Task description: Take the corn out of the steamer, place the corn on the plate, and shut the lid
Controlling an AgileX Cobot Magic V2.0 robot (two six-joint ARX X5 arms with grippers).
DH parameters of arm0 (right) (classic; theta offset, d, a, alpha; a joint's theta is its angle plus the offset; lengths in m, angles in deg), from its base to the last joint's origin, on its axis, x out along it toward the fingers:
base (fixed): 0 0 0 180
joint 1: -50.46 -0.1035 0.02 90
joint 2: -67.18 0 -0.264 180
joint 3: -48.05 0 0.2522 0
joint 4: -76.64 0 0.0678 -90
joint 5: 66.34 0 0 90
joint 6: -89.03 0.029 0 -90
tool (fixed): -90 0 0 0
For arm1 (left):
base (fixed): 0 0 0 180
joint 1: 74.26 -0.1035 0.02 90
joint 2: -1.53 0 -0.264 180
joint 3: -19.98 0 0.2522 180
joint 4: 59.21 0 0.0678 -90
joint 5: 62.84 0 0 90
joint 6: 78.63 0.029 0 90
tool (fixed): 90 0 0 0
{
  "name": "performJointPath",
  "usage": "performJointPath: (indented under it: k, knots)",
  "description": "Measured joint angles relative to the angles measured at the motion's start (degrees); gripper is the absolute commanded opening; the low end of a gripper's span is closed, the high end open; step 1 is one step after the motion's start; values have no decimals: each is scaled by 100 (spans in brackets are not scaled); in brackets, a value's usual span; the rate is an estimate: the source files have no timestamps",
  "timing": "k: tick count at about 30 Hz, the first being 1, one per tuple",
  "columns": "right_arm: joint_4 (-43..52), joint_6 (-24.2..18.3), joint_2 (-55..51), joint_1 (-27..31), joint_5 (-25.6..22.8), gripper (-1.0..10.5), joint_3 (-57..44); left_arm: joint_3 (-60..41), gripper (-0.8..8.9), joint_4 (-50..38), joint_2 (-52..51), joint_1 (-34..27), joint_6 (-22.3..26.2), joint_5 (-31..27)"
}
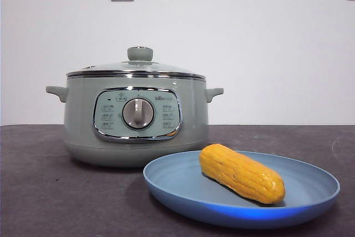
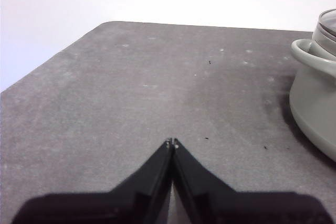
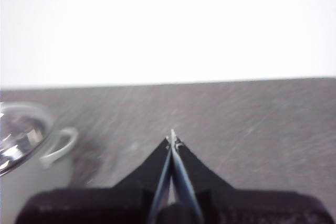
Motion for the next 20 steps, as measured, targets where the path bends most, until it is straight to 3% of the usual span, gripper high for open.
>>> performJointPath:
  k: [9,20]
  knots:
    - [951,0,-1196,573,2,1,-2006,0,-4,0,0,0,0,0]
    - [852,-2,-1589,577,0,1,-2767,0,-4,0,0,0,0,0]
